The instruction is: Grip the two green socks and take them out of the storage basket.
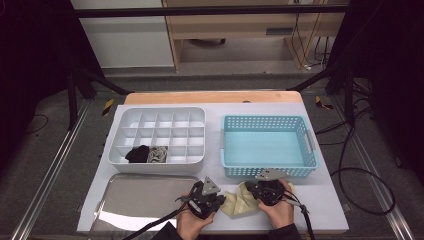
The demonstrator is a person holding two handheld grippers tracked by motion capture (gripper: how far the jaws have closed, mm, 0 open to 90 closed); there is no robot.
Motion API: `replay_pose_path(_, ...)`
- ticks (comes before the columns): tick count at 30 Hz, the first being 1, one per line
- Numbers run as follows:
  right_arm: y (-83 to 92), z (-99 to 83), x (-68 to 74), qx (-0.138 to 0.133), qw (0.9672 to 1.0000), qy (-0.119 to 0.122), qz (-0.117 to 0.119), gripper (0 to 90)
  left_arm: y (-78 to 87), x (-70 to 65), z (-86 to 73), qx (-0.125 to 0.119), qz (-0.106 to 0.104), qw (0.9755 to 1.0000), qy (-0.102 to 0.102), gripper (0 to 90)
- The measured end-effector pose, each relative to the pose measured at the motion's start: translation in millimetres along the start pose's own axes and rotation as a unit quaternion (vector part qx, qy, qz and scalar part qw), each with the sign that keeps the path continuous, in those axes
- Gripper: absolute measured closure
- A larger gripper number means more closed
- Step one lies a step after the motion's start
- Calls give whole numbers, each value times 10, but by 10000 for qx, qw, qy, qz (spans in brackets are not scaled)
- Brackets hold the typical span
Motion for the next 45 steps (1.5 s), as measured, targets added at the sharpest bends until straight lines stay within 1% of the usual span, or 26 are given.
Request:
replay_pose_path(2,6,0,4,23,10000,-45,22,900,34,8,13,-42,-37,10000,41,889)
replay_pose_path(3,34,9,5,-21,9998,-131,134,900,75,12,29,-109,-42,9999,46,889)
replay_pose_path(5,50,13,2,-51,9997,-146,167,900,174,37,56,-224,-21,9997,53,889)
replay_pose_path(7,115,33,-8,-173,9995,-172,187,900,256,62,68,-294,44,9995,52,889)
replay_pose_path(8,171,52,-8,-261,9992,-205,211,900,336,92,63,-316,92,9995,31,890)
replay_pose_path(9,185,57,-6,-281,9991,-208,230,900,375,106,54,-331,97,9994,50,890)
replay_pose_path(10,185,57,-6,-281,9991,-208,230,900,375,106,54,-331,97,9994,50,890)
replay_pose_path(11,217,77,-4,-364,9987,-218,278,900,434,122,11,-266,91,9996,50,890)
replay_pose_path(12,217,85,3,-366,9986,-225,301,889,445,123,-11,-228,109,9997,30,890)
replay_pose_path(16,132,109,47,-355,9989,-134,268,765,463,108,-145,-106,37,9999,10,889)
replay_pose_path(17,132,109,47,-355,9989,-134,268,765,463,108,-145,-106,37,9999,10,889)
replay_pose_path(18,46,123,74,-291,9992,-118,256,694,462,103,-170,-102,22,9999,-5,889)
replay_pose_path(21,-45,144,83,-246,9995,-97,187,620,449,81,-199,-68,-26,10000,-32,889)
replay_pose_path(22,-69,146,79,-209,9996,-98,134,613,444,74,-205,-60,-36,10000,-32,889)
replay_pose_path(24,-110,132,67,-93,9999,-65,110,638,433,74,-212,-67,-37,10000,-45,889)
replay_pose_path(25,-125,121,72,-27,9999,-76,142,690,426,78,-214,-71,-26,10000,-35,889)
replay_pose_path(26,-125,121,72,-27,9999,-76,142,690,426,78,-214,-71,-26,10000,-35,889)
replay_pose_path(27,-129,103,92,45,9997,-45,245,835,419,93,-216,-77,-19,10000,-4,889)
replay_pose_path(28,-120,103,97,31,9997,-36,259,880,419,93,-216,-77,-19,10000,-4,889)
replay_pose_path(29,-92,108,100,2,9996,-33,276,891,419,103,-215,-99,1,9999,17,889)
replay_pose_path(32,4,144,111,-228,9989,-85,408,892,432,148,-200,-145,94,9998,131,890)
replay_pose_path(36,218,202,110,-624,9957,-15,684,889,468,239,-185,-200,311,9989,276,890)
replay_pose_path(40,440,161,78,-852,9920,90,922,889,510,300,-203,-238,479,9977,427,890)
replay_pose_path(42,512,97,57,-840,9921,102,929,889,507,303,-217,-234,501,9973,474,889)
replay_pose_path(43,533,56,57,-821,9921,76,948,888,505,297,-224,-195,496,9976,443,889)
replay_pose_path(45,544,-34,68,-677,9931,59,959,885,494,267,-233,-194,455,9979,417,889)
Point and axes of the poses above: each handheld gripper's, and its own axes: y roughly backward along the jaws, z roughly out of its top, x roughly to its left, the point moved 3 cm from there along -y, roughly forward along the jaws
